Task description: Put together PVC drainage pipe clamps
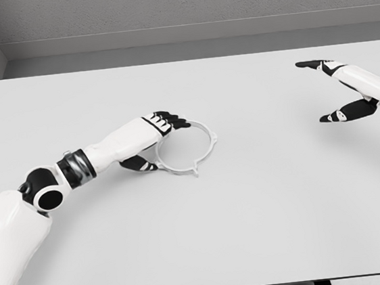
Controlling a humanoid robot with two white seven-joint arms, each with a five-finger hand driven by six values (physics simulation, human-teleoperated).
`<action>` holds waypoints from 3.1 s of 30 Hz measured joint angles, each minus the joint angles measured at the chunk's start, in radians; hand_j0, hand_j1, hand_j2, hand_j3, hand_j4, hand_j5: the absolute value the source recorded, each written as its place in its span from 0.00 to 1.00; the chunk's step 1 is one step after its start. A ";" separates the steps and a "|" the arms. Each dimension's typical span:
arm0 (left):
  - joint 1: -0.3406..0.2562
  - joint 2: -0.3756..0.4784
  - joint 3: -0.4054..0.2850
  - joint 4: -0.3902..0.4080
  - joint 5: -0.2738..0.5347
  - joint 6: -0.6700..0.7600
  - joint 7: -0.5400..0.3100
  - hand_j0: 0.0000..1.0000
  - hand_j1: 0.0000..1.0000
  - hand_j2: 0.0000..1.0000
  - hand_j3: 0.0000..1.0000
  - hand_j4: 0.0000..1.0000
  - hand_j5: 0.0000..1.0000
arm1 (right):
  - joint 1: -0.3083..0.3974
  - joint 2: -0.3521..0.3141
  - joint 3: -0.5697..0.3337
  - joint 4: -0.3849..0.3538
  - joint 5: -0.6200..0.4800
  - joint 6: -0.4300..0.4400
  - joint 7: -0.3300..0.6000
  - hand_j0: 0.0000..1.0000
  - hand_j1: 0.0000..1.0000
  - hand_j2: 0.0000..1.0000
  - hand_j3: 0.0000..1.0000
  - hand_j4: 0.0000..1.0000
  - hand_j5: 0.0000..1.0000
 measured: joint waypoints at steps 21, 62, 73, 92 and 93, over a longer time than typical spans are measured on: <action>-0.008 -0.029 0.002 0.002 0.000 0.000 -0.013 1.00 1.00 1.00 1.00 1.00 1.00 | 0.000 0.000 0.000 0.001 0.000 0.000 0.000 1.00 1.00 1.00 1.00 1.00 1.00; 0.002 0.075 -0.009 -0.116 0.065 0.000 -0.012 1.00 1.00 1.00 1.00 1.00 1.00 | -0.002 0.000 0.000 0.001 0.000 0.000 0.000 1.00 1.00 1.00 1.00 1.00 1.00; 0.009 0.061 -0.031 -0.108 0.047 0.000 -0.014 1.00 1.00 1.00 1.00 1.00 1.00 | -0.002 0.000 0.000 0.000 0.000 0.000 0.000 1.00 1.00 1.00 1.00 1.00 1.00; -0.003 0.019 -0.054 -0.060 0.030 0.000 -0.015 1.00 1.00 1.00 1.00 1.00 1.00 | 0.000 0.000 0.000 0.002 0.000 0.000 0.000 1.00 1.00 1.00 1.00 1.00 1.00; -0.005 0.017 -0.054 -0.056 0.030 0.000 -0.015 1.00 1.00 1.00 1.00 1.00 1.00 | 0.000 0.000 0.000 0.002 0.000 0.000 0.000 1.00 1.00 1.00 1.00 1.00 1.00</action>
